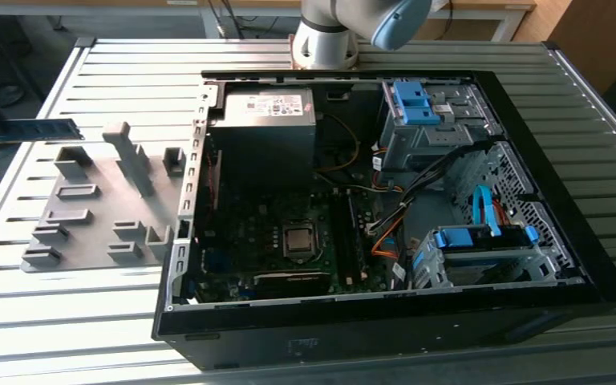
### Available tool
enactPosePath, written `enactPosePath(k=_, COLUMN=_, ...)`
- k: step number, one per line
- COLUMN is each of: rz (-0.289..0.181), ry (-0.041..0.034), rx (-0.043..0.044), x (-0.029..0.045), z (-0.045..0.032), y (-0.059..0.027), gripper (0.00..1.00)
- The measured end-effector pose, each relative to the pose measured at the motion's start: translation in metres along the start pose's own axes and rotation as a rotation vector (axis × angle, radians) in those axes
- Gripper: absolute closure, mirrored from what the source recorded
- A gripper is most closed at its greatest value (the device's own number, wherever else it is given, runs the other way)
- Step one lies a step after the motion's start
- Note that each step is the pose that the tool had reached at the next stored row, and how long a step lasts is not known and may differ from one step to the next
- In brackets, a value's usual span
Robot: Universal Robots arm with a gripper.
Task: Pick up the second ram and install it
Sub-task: 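Pick up the second ram and move it above second insertion slot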
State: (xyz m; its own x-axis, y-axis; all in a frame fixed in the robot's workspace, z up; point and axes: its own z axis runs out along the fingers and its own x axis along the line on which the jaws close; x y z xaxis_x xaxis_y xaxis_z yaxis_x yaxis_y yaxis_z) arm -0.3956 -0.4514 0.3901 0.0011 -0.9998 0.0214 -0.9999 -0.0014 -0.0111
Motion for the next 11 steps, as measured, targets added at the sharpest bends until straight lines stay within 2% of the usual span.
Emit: enactPosePath(k=11, rz=0.000, ry=0.0000, rx=0.0001, x=0.0000, z=0.0001, y=-0.0076, gripper=0.86)
